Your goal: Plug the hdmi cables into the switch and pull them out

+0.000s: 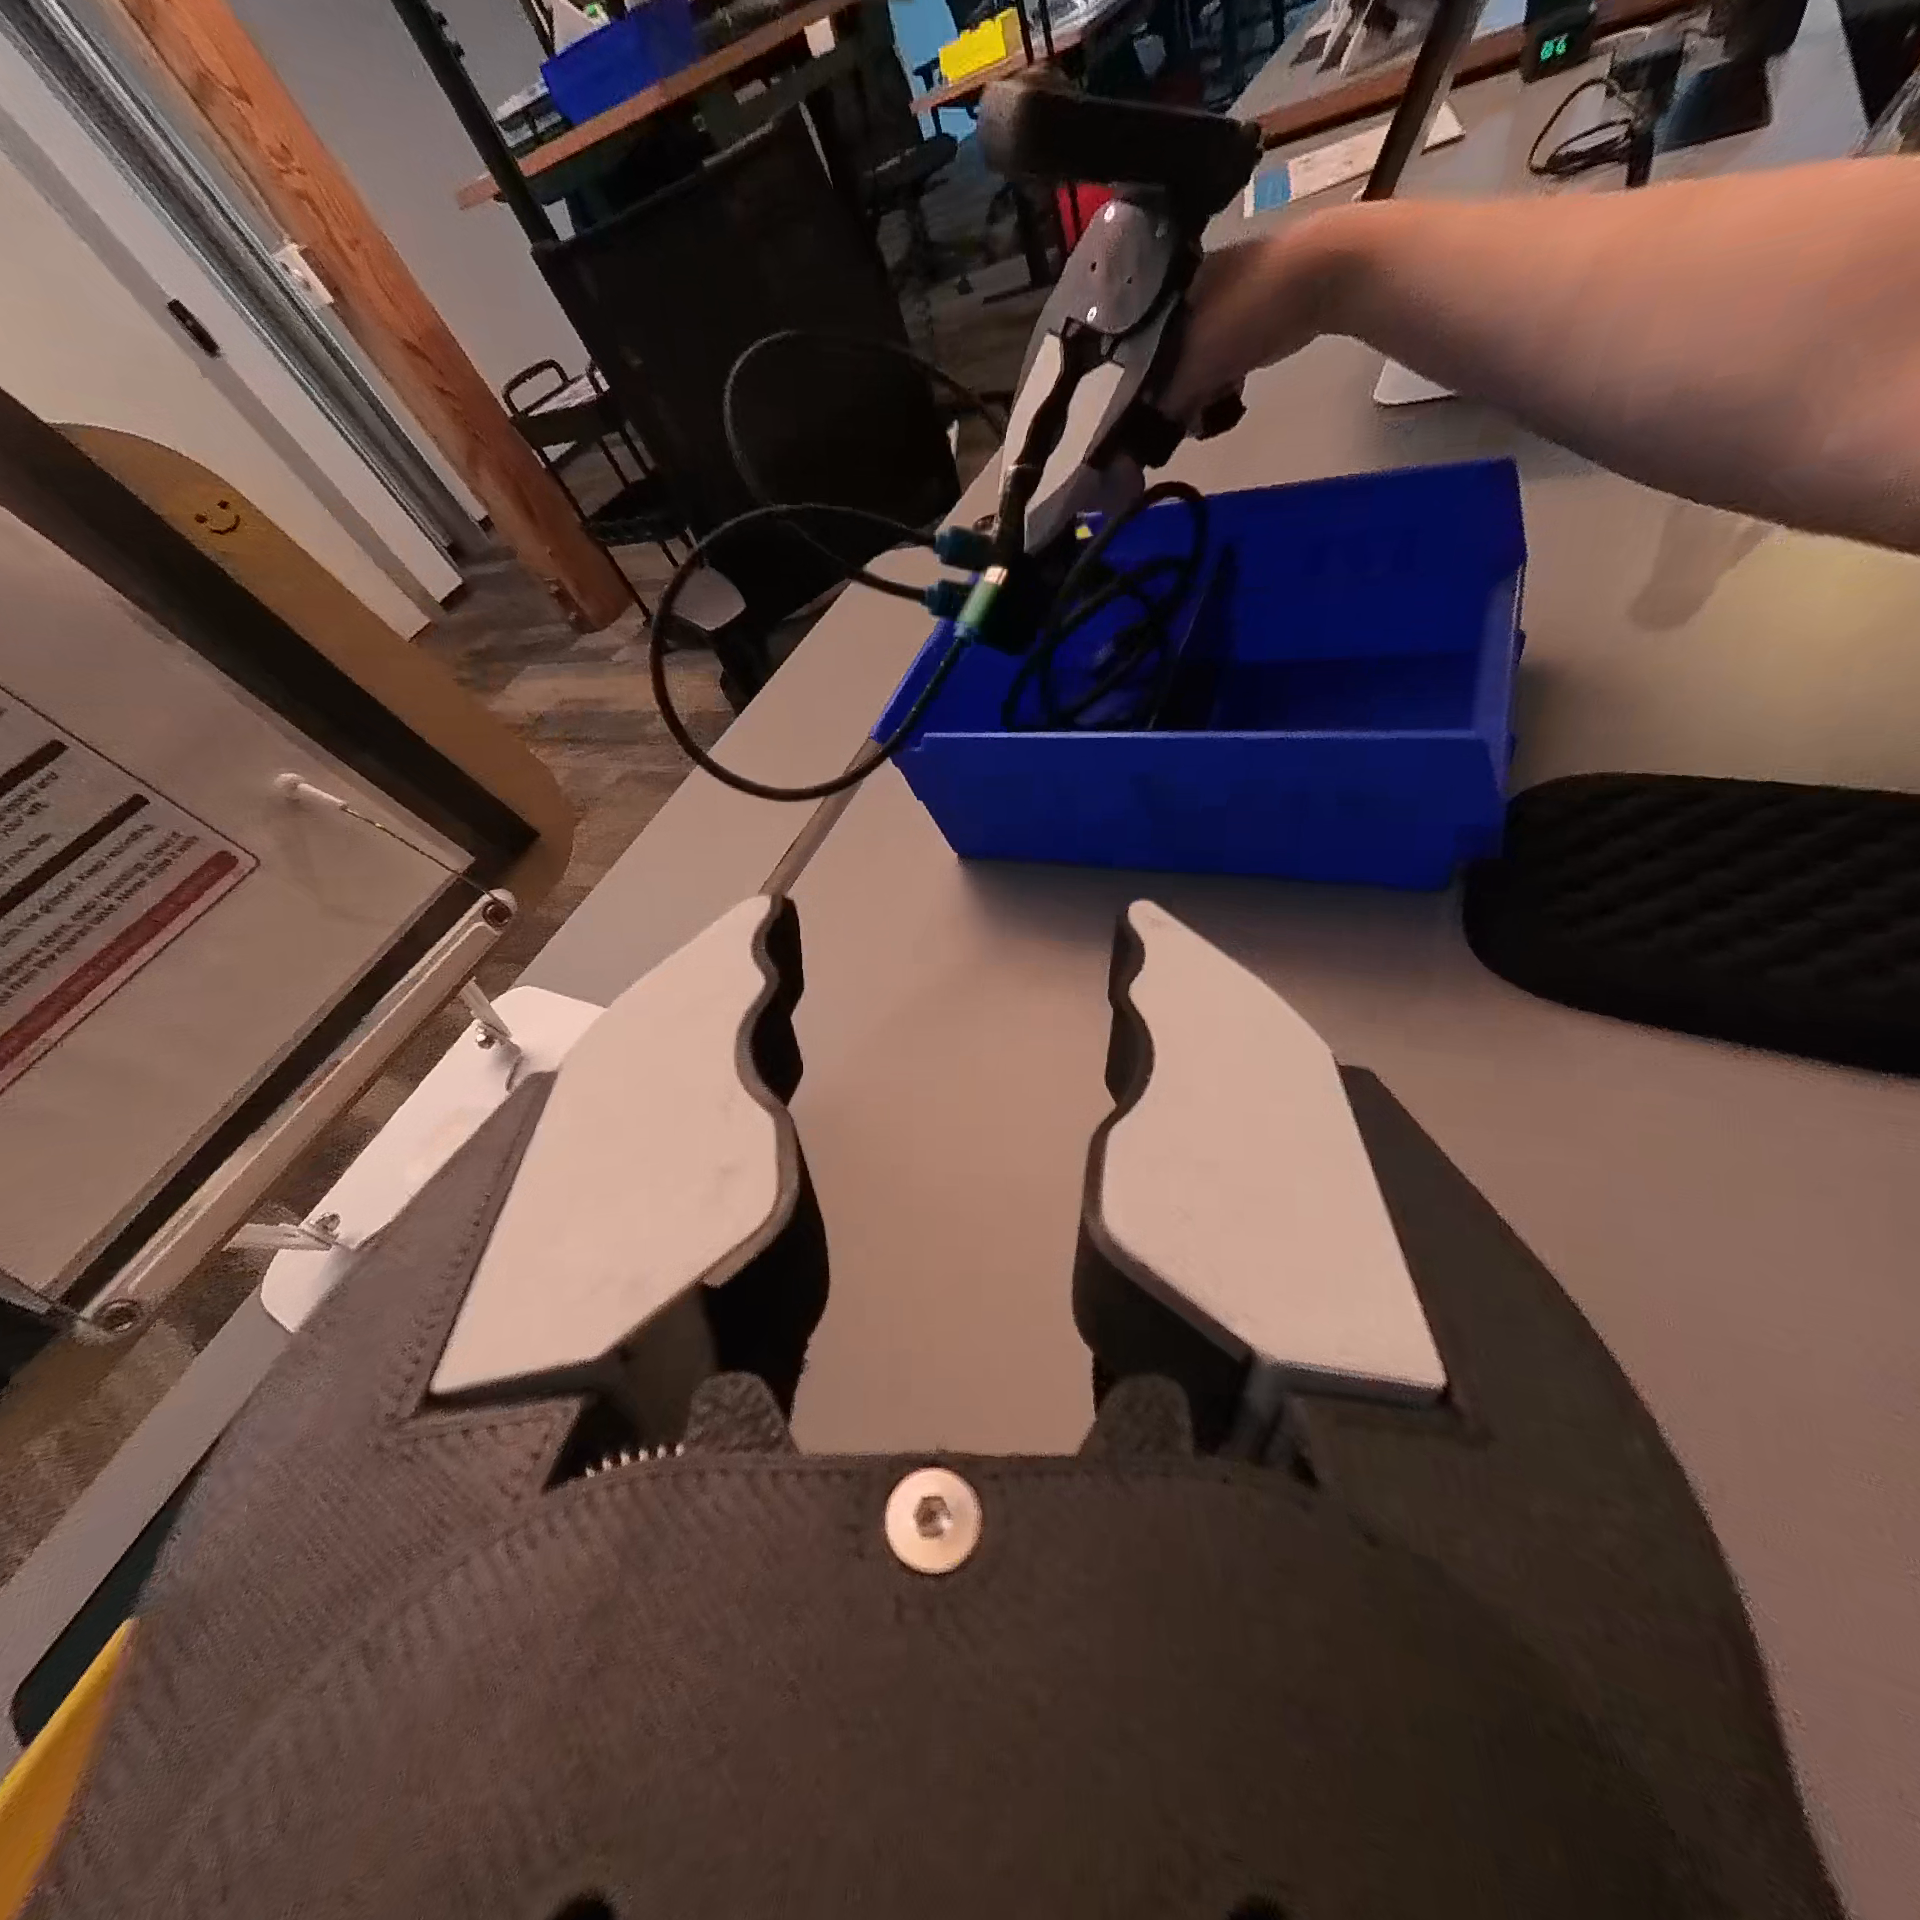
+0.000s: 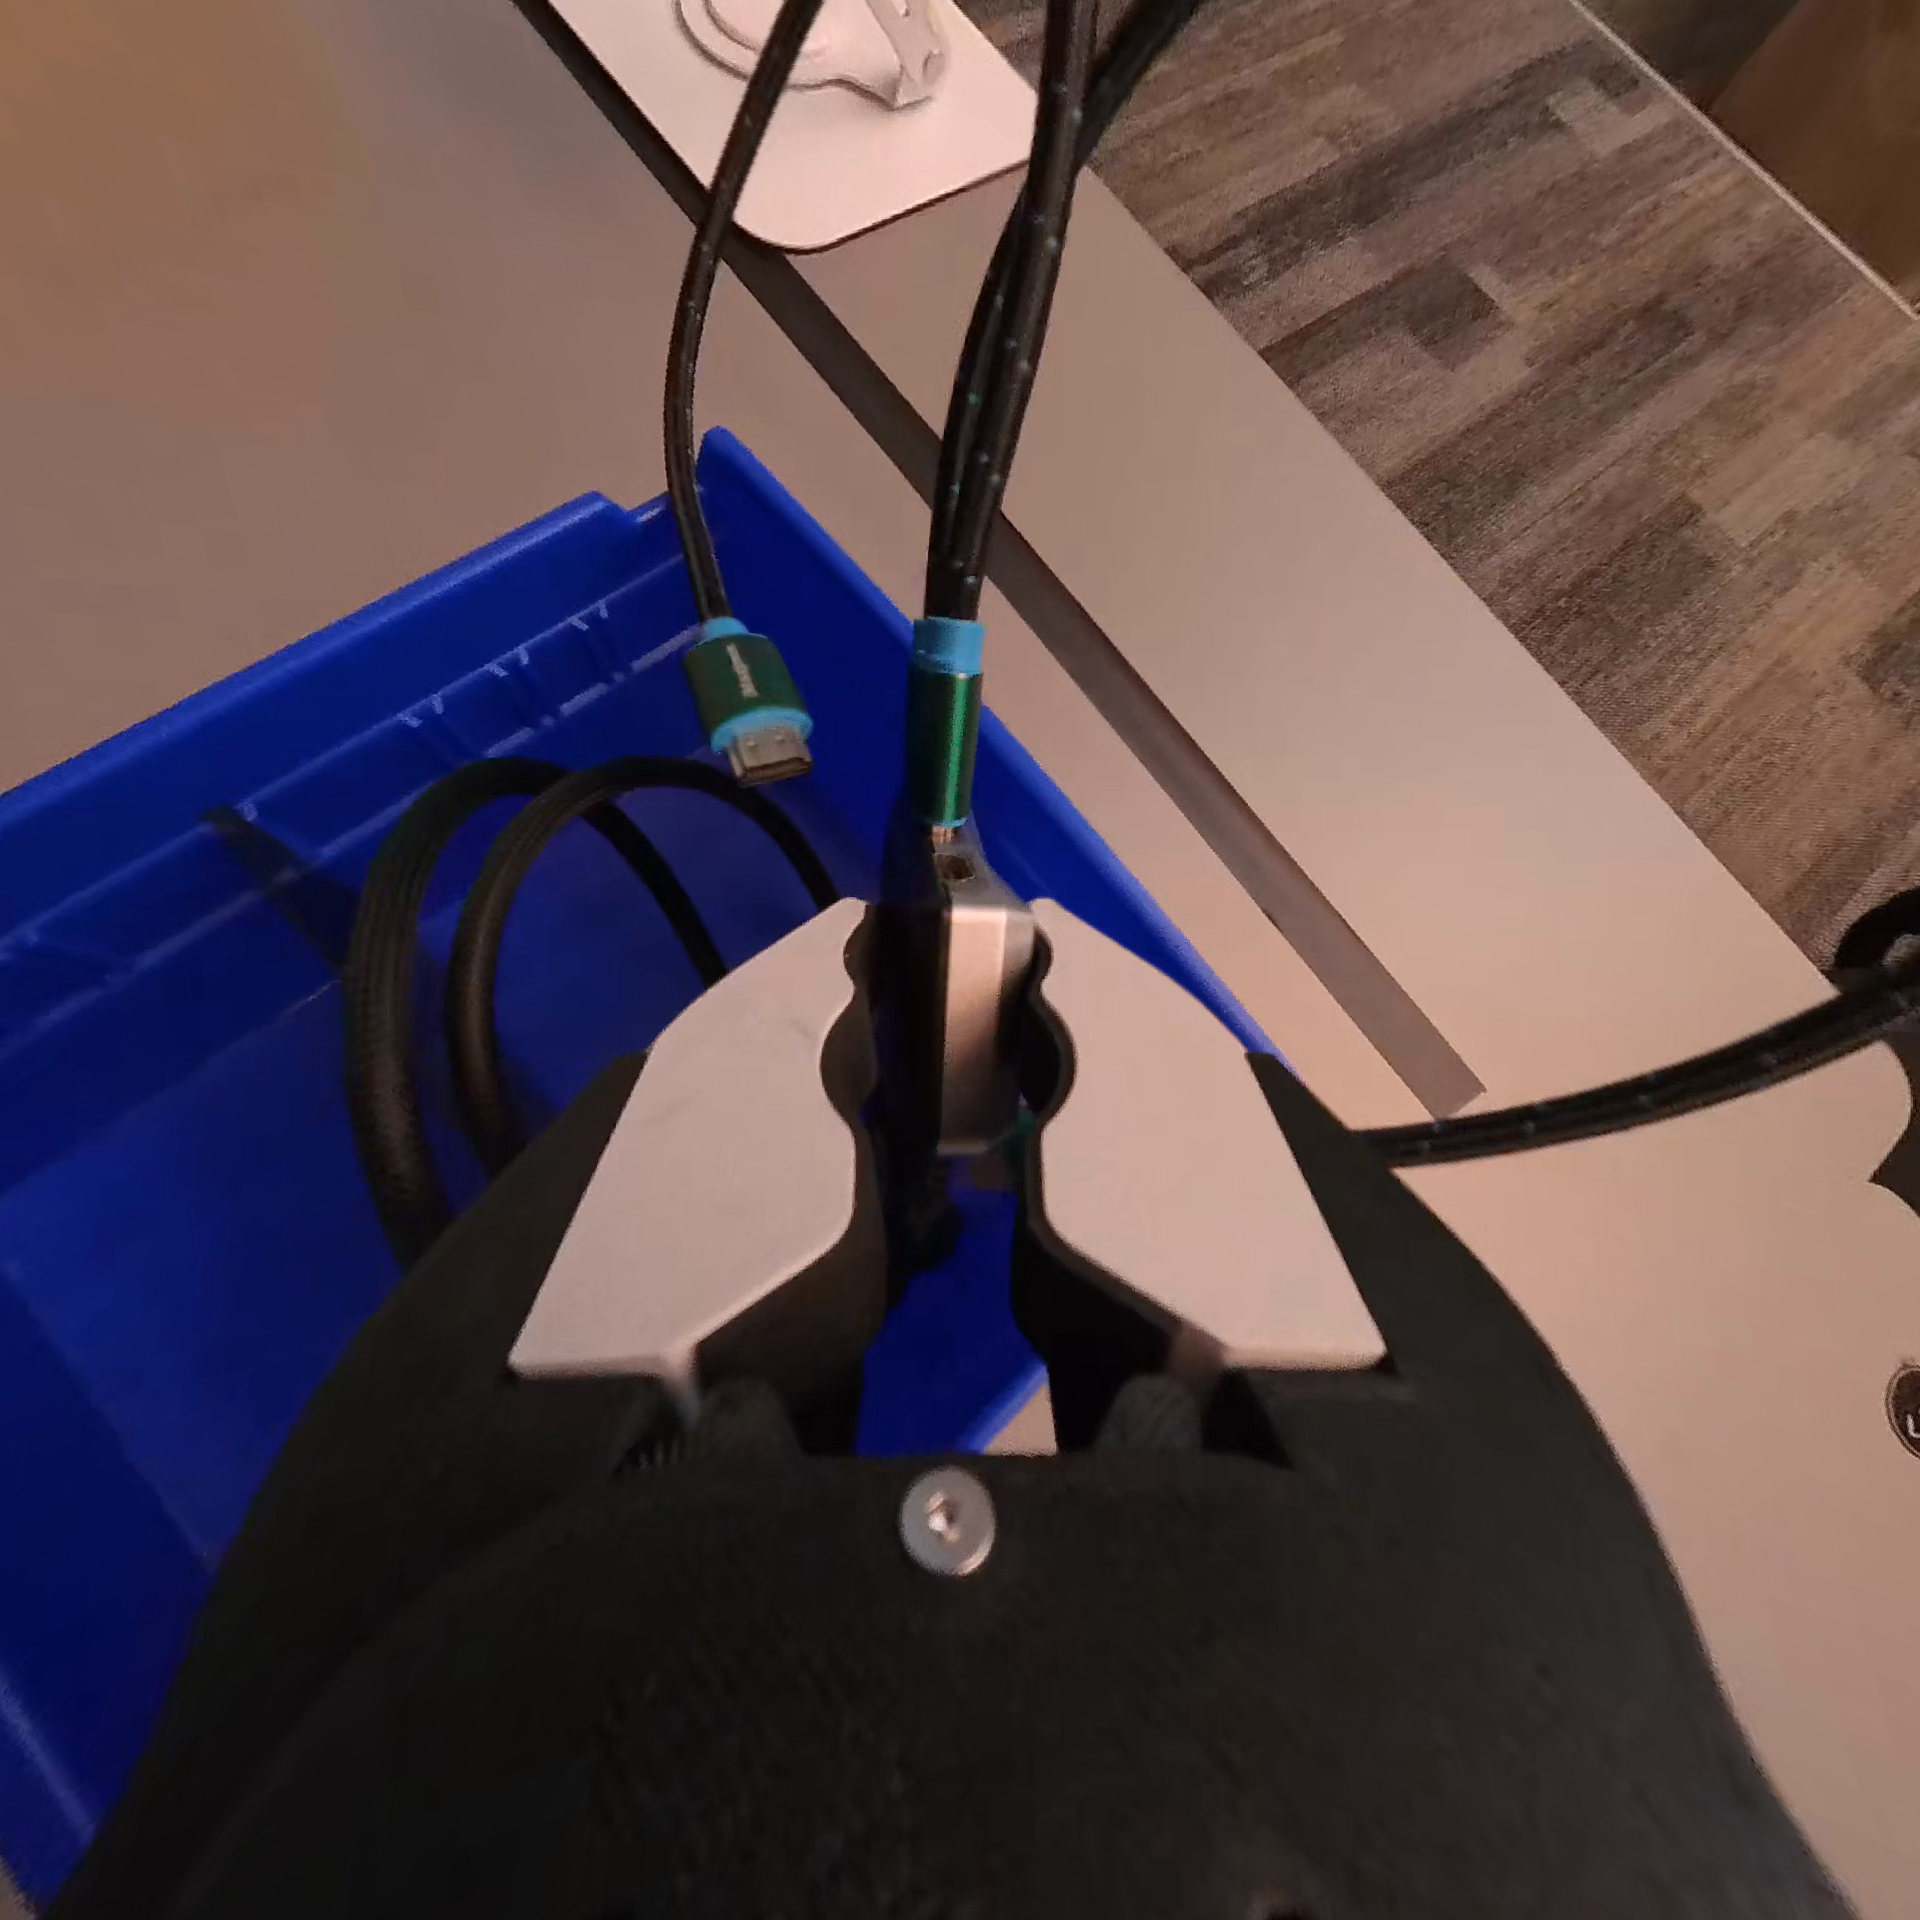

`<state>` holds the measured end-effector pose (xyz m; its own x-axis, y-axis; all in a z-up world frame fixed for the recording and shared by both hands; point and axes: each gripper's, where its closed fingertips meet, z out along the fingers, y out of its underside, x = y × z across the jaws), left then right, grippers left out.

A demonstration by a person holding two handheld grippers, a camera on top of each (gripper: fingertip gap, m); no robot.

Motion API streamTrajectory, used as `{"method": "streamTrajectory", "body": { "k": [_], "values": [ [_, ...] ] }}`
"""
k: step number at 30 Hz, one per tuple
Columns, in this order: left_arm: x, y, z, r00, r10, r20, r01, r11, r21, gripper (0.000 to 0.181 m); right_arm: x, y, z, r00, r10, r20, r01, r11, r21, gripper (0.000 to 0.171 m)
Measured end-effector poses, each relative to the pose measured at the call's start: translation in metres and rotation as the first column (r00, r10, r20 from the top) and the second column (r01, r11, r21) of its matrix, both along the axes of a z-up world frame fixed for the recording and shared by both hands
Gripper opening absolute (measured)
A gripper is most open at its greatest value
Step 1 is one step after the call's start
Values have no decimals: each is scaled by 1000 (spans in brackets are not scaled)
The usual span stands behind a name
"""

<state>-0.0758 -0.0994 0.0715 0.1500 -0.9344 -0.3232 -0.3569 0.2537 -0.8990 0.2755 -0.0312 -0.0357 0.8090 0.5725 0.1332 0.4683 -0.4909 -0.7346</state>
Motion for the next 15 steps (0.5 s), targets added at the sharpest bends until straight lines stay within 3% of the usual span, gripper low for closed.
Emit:
{"method": "streamTrajectory", "body": {
  "k": [3, 6, 8, 10, 15],
  "values": [
    [-1, -4, -1, 1000, -11, 3, 11, 1000, -19, 56, 7, -13, 2, 998, 6, -55, -8, 999, -52, 24],
    [-3, -5, -3, 1000, -13, 12, 13, 999, -42, 55, -8, -41, 15, 941, 162, -296, -185, 982, -50, 22],
    [-5, -4, -4, 1000, -8, 7, 9, 999, -41, 54, -11, -53, 18, 898, 228, -376, -255, 967, -22, 22],
    [-5, -2, -7, 1000, 1, -1, -1, 999, -41, 54, -2, -46, 17, 900, 189, -392, -210, 978, -12, 22],
    [-1, -1, -12, 1000, 6, -15, -7, 999, -49, 54, 22, -9, -12, 967, -31, -252, 1, 993, -118, 26]
  ]
}}
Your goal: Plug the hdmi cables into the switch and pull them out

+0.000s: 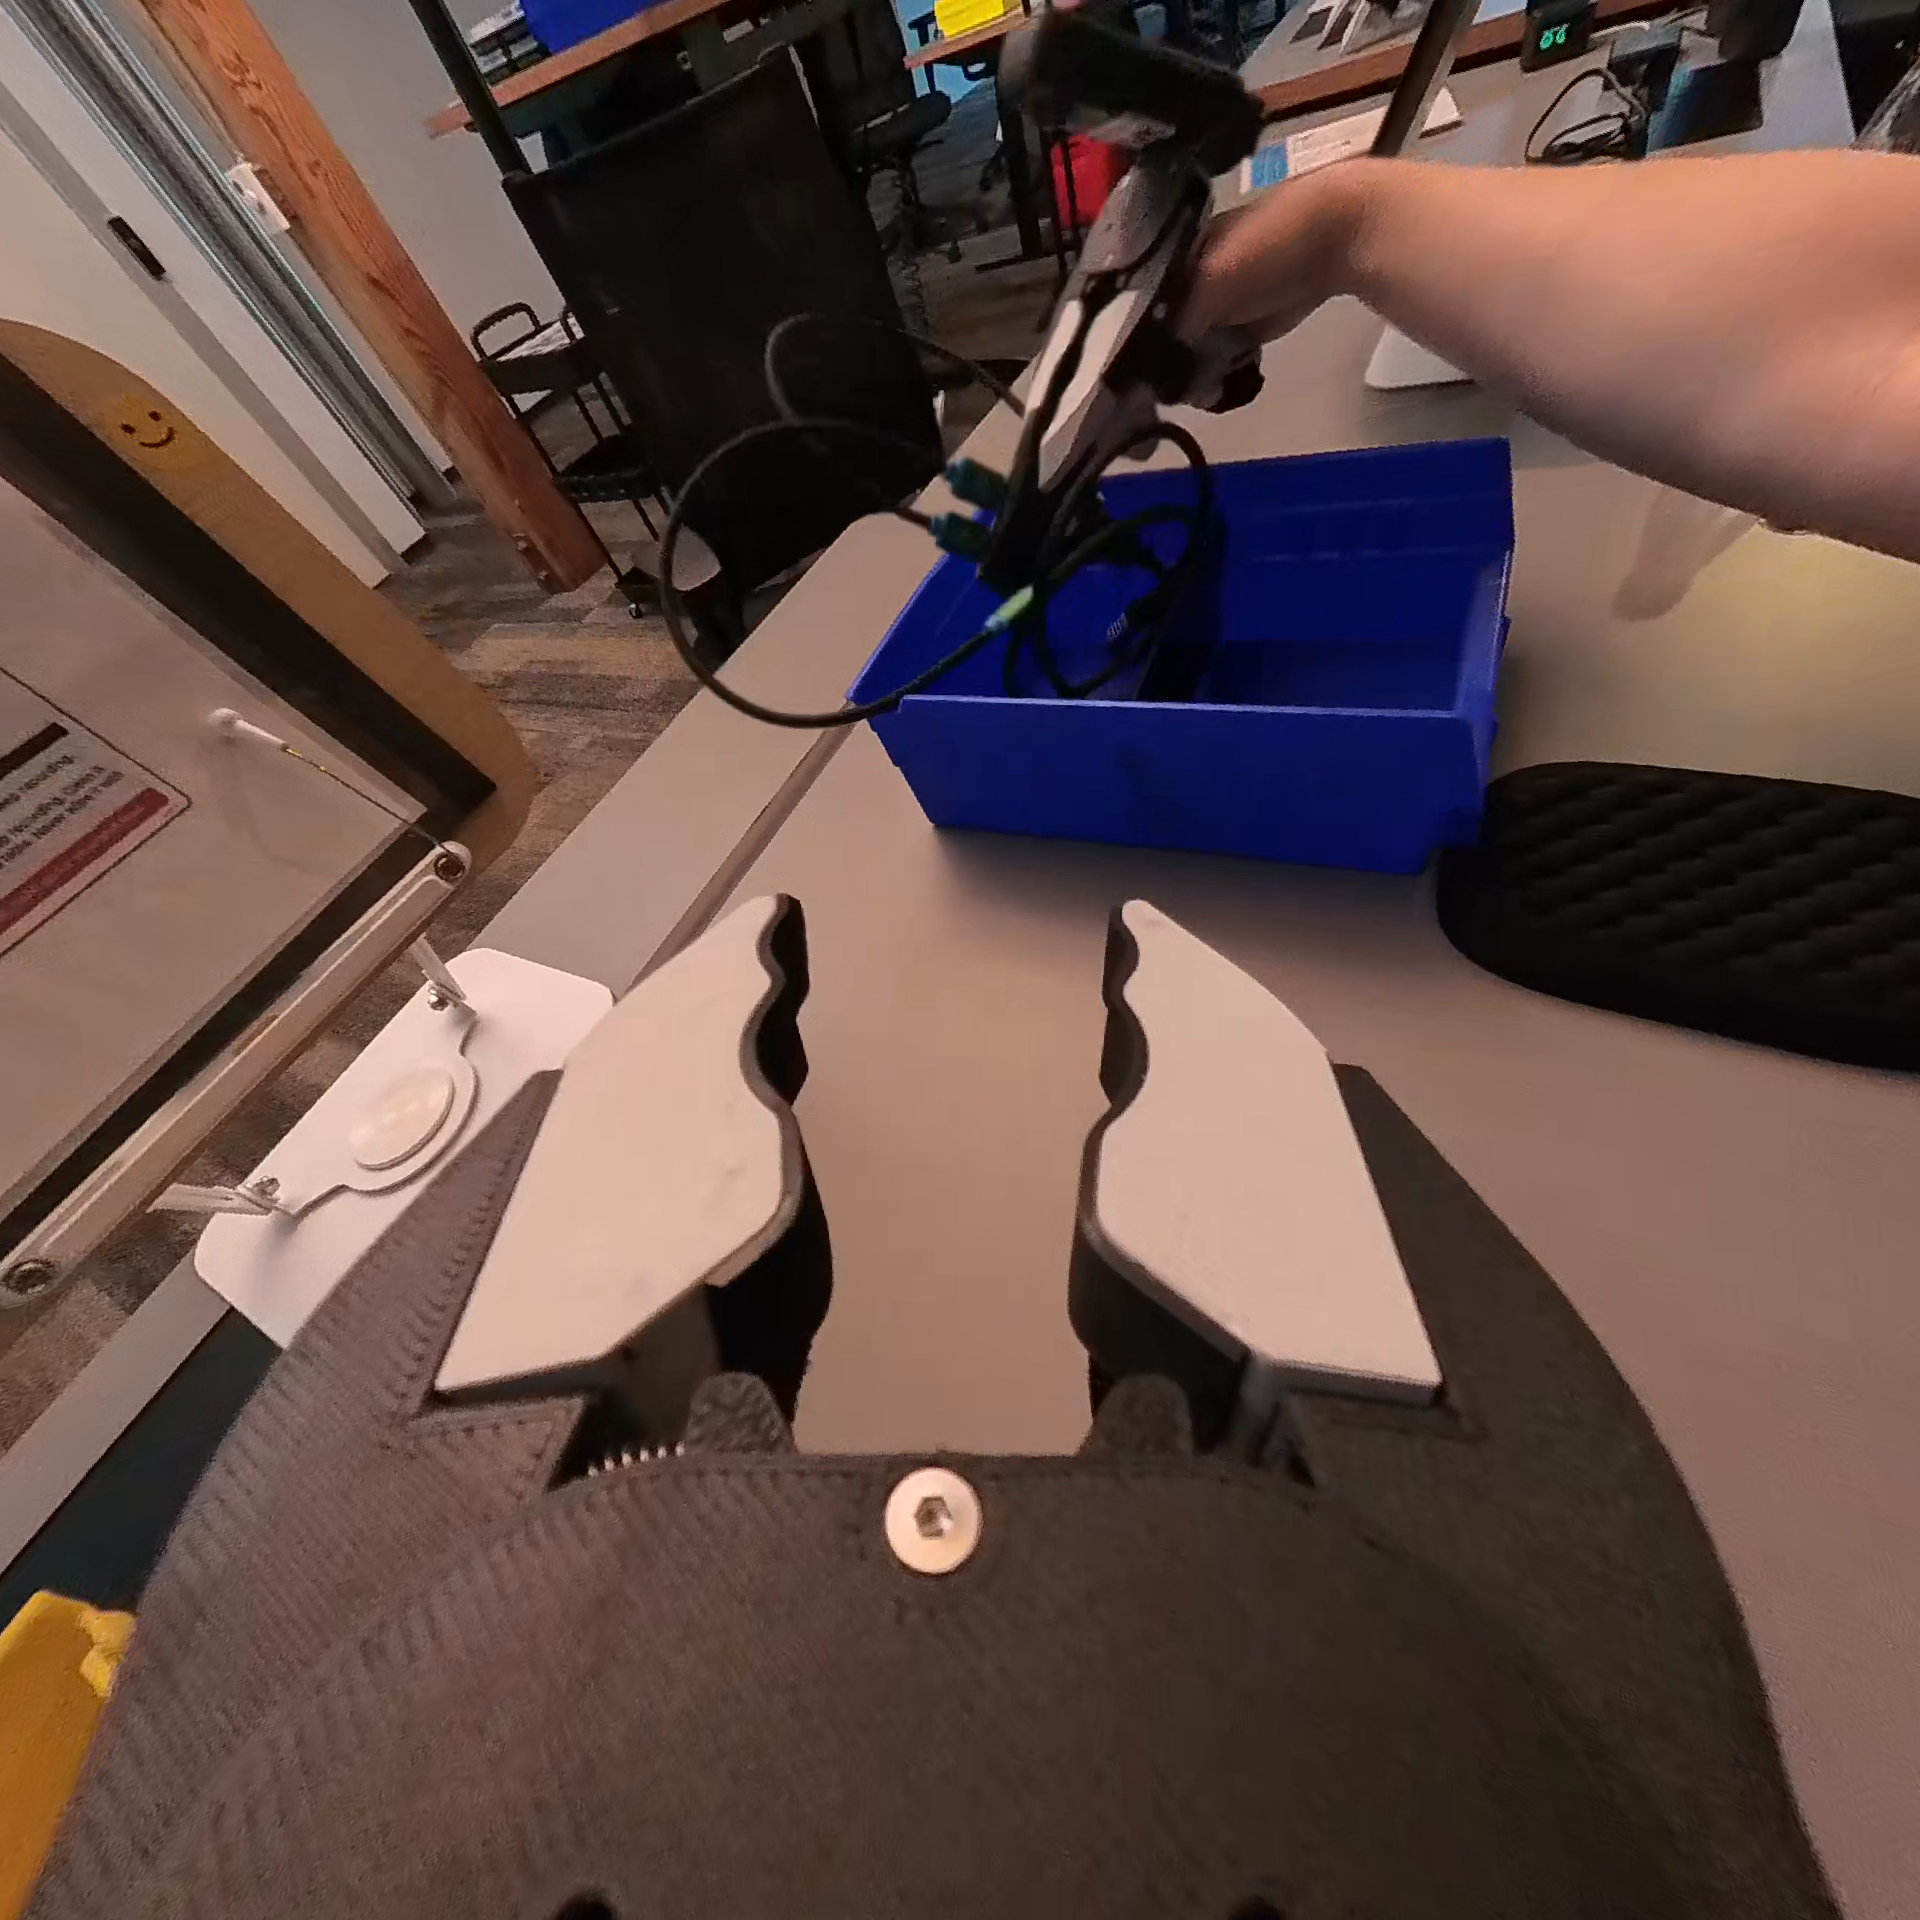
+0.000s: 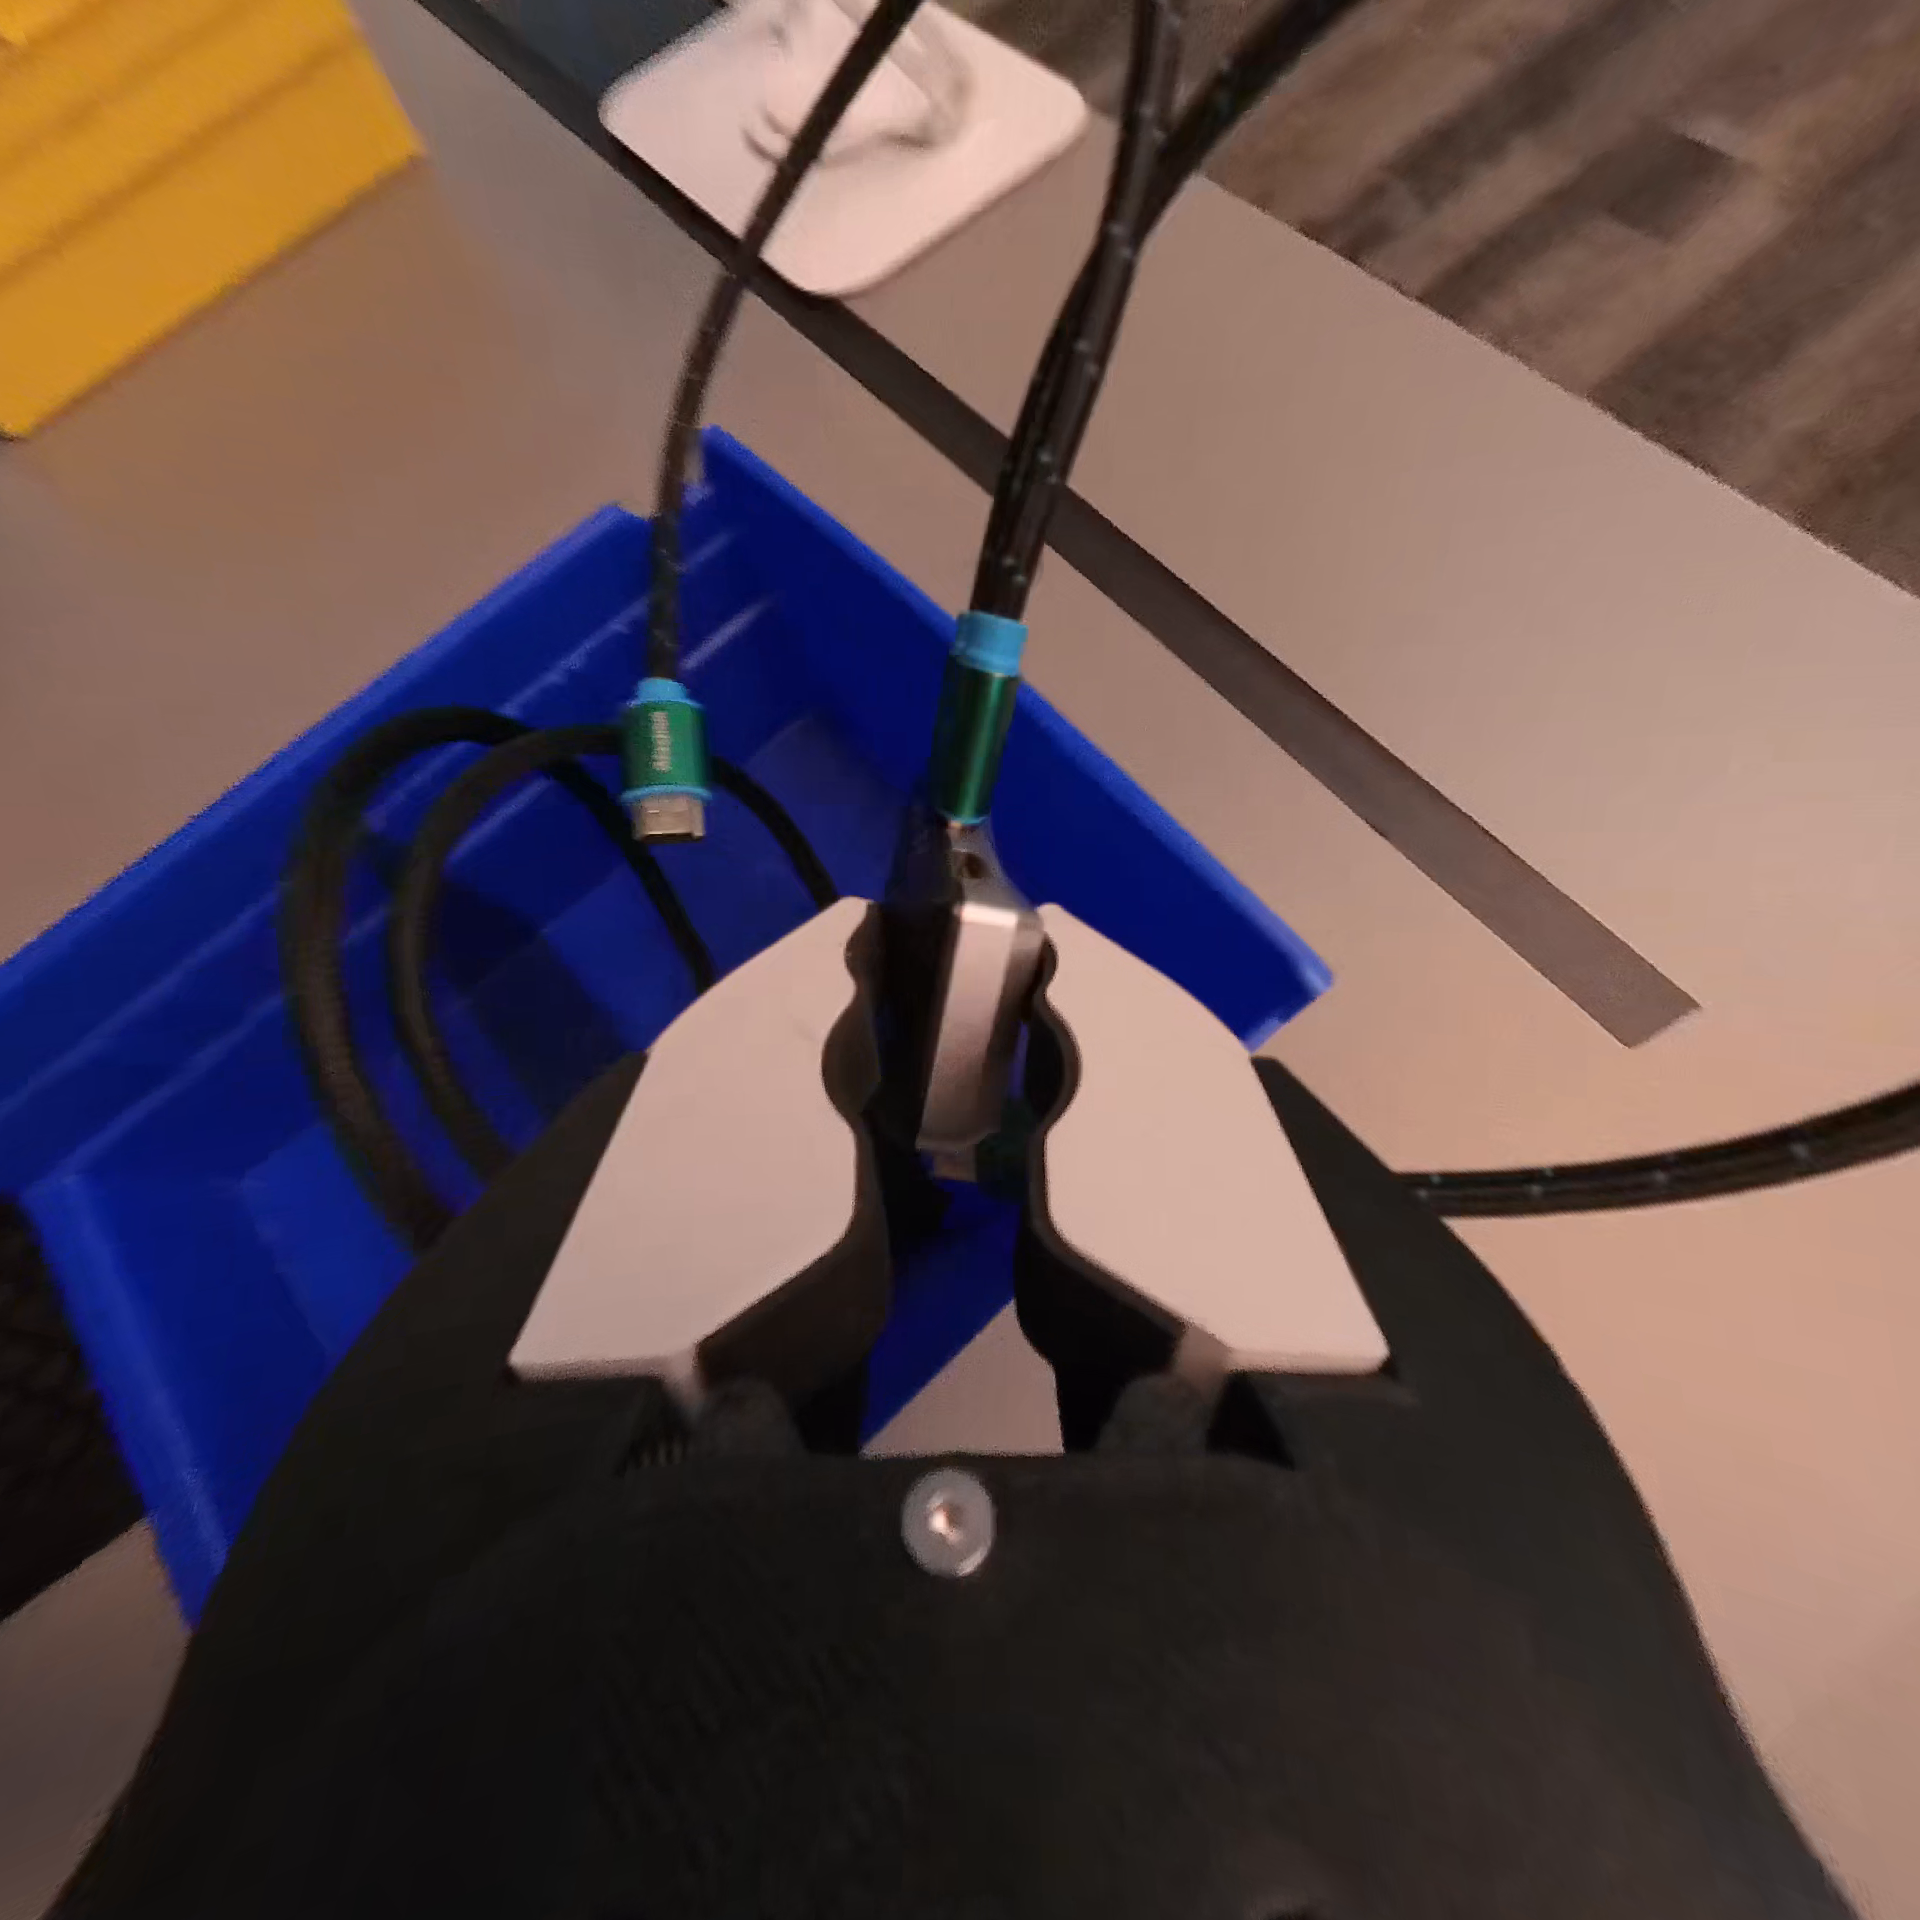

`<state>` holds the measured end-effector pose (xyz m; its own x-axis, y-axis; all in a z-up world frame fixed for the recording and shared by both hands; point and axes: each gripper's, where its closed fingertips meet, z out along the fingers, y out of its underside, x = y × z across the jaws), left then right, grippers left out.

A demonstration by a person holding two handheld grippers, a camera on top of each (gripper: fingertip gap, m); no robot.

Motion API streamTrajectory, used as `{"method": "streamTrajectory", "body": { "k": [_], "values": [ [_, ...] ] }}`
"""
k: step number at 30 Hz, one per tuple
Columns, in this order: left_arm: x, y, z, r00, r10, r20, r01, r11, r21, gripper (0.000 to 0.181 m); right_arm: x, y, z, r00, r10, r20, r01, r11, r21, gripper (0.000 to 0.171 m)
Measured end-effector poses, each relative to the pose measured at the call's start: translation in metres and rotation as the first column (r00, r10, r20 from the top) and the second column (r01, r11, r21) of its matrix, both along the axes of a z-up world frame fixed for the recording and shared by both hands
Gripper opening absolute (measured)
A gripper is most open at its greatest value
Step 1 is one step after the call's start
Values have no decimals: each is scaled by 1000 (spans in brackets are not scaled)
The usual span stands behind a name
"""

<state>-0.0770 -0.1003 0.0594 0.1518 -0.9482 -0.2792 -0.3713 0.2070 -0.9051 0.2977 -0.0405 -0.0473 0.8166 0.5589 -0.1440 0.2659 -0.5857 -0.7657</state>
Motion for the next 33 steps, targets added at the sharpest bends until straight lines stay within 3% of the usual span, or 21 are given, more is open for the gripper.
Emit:
{"method": "streamTrajectory", "body": {
  "k": [5, 10, 13, 16, 18, 20, 22, 23, 25, 29, 33],
  "values": [
    [1, -3, 1, 1000, 2, -12, -2, 1000, 13, 55, -5, 17, -12, 992, -20, 122, 20, 1000, 5, 42],
    [-8, -7, 8, 1000, 7, 1, -7, 999, 31, 55, 15, 0, -1, 971, -103, 215, 91, 994, 67, 44],
    [-18, -6, 10, 1000, 18, 10, -18, 999, 42, 55, 29, -25, 32, 960, -206, 187, 166, 964, 209, 44],
    [-28, -4, 10, 999, 35, 16, -36, 998, 45, 55, 49, -57, 50, 917, -391, 78, 361, 897, 256, 44],
    [-33, -1, 8, 999, 46, 26, -47, 998, 37, 55, 50, -72, 29, 891, -454, 15, 447, 883, 139, 46],
    [-36, 1, 7, 998, 55, 33, -55, 998, 22, 54, 49, -87, -17, 874, -473, 109, 481, 875, -58, 47],
    [-35, 4, 3, 998, 63, 31, -64, 998, 2, 54, 32, -88, -23, 861, -508, -34, 492, 848, -196, 28],
    [-34, 6, 0, 997, 70, 26, -70, 998, 2, 54, 30, -89, -28, 855, -518, -29, 500, 836, -226, 18],
    [-35, 12, -6, 996, 94, 6, -94, 995, 18, 54, 33, -98, -49, 841, -524, 136, 540, 794, -281, 27],
    [-42, 16, -13, 991, 130, -28, -129, 991, 44, 54, 31, -91, -57, 800, -568, 193, 599, 736, -317, 6],
    [-63, 37, -15, 969, 238, -65, -234, 970, 65, 53, 36, -97, -58, 743, -632, 220, 664, 652, -366, 6]
  ]
}}
